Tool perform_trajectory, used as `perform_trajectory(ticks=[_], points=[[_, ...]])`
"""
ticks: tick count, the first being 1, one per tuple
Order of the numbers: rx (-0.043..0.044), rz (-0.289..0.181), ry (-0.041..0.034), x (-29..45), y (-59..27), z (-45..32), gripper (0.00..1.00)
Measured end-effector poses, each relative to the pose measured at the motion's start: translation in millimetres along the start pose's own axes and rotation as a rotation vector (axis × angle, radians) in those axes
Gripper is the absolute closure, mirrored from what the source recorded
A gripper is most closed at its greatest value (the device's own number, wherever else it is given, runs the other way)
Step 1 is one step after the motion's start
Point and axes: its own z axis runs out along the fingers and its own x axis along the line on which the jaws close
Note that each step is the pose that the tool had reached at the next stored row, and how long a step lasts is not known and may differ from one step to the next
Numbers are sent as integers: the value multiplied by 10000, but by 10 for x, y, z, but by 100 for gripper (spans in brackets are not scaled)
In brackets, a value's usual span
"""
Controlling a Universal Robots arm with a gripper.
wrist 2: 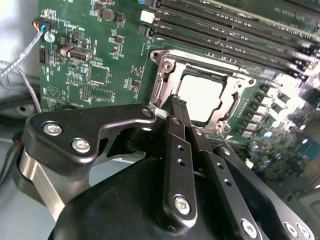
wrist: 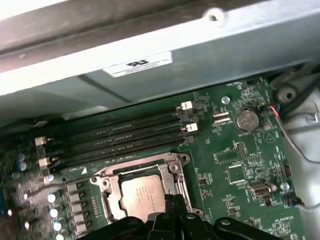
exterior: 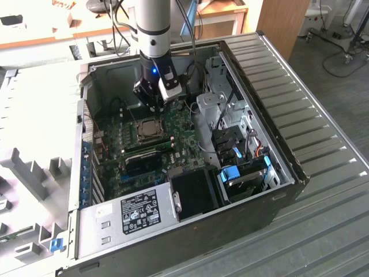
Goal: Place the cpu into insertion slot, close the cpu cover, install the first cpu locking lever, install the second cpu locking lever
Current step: 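Close the cpu cover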
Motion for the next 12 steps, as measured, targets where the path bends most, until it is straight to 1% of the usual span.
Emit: perform_trajectory(ticks=[12], points=[[79,-1862,33,5,-1,9,89]])
